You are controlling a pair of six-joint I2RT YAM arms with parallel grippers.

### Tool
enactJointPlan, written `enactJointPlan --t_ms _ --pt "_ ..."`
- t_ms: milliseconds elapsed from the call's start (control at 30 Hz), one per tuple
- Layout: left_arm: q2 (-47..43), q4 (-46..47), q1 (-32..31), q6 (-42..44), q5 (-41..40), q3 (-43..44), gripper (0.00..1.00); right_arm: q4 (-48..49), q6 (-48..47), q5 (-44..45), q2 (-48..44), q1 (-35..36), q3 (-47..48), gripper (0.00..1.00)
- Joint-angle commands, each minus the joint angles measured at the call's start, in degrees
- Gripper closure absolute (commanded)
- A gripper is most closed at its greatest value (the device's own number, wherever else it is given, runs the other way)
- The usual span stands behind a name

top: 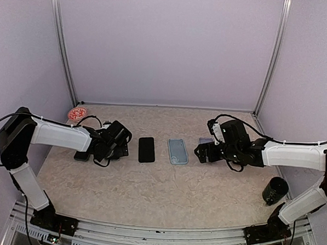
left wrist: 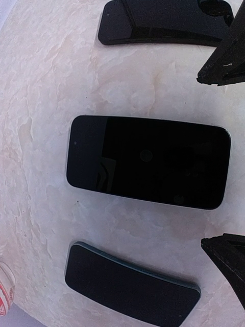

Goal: Put the phone into the phone case
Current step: Move the phone case to the center of the board.

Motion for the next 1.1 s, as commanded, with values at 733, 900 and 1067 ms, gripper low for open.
enactJointPlan --t_ms 733,900,1067 --pt "4.8 6.0 5.1 2.9 4.4 -0.1 0.01 0.4 -1.9 4.1 11.6 5.6 8.4 0.01" --pt "6.8 6.7 6.3 3.6 5.2 0.4 0.01 0.3 -3.3 4.9 14.7 6.4 10.3 0.01" --pt "6.5 8.0 6.3 3.1 6.2 -1.1 0.01 0.3 -3.6 4.4 18.2 6.3 12.8 0.01"
